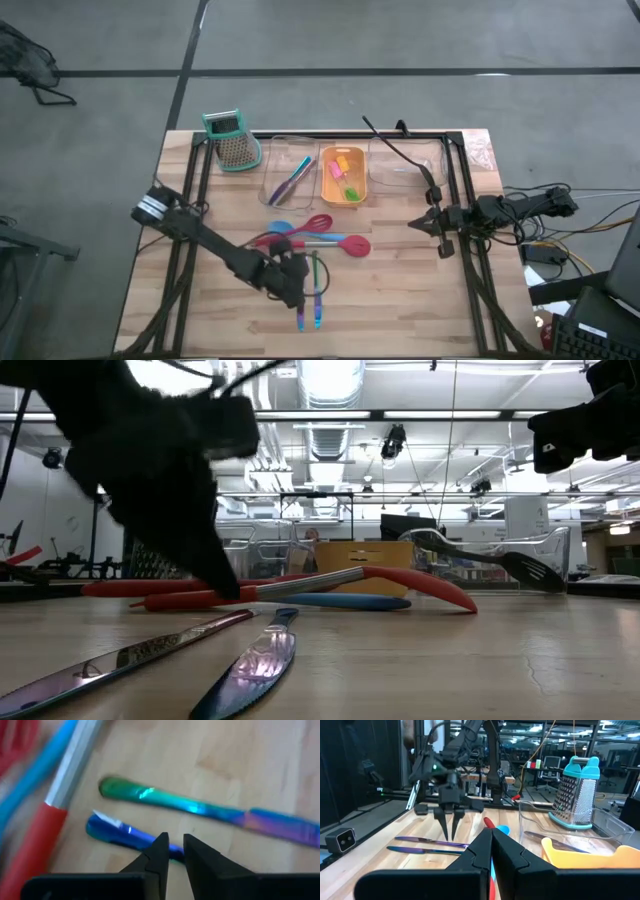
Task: Pick & Place Kitchen Items
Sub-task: Put the left blue knife into the left transparent bin
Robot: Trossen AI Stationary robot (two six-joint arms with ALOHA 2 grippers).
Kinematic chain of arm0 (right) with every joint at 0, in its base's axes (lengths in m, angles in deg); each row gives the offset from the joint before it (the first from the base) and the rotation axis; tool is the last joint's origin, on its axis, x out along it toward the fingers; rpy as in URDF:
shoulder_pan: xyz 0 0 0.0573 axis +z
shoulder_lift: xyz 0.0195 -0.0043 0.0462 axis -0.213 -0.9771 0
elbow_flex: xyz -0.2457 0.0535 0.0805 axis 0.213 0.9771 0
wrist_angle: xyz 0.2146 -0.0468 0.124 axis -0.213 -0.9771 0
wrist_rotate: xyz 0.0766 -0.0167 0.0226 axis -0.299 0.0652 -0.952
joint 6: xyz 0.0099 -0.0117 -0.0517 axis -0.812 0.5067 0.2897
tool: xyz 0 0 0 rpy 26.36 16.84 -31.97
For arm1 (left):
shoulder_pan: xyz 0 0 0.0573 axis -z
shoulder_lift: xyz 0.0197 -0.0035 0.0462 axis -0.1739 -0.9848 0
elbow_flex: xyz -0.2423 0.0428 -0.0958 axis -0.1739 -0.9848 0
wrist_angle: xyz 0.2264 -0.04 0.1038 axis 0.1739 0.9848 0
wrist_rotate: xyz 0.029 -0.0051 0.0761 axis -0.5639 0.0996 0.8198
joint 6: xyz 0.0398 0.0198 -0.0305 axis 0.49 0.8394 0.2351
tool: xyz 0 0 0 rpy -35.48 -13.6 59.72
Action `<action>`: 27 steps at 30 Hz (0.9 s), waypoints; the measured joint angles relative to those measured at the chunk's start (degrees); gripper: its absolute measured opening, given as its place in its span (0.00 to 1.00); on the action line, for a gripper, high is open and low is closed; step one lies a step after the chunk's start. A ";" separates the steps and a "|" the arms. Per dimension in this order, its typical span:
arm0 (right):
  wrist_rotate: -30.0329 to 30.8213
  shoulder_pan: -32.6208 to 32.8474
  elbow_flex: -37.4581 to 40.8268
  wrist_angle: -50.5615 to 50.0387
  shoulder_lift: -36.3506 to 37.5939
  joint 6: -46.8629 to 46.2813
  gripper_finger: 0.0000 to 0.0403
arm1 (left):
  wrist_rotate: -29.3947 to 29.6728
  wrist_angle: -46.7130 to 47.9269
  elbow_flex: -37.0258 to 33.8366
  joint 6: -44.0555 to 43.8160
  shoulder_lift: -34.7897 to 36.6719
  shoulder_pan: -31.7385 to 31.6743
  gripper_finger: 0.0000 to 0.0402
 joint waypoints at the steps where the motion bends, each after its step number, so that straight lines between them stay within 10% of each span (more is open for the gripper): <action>1: 0.00 0.01 0.00 -0.06 0.00 -0.06 0.02 | -0.28 0.15 0.00 -0.32 -0.54 0.00 0.14; 27: 0.00 0.00 0.00 -0.65 0.00 -0.04 0.02 | -9.53 -0.30 0.20 -6.33 -2.95 4.90 0.04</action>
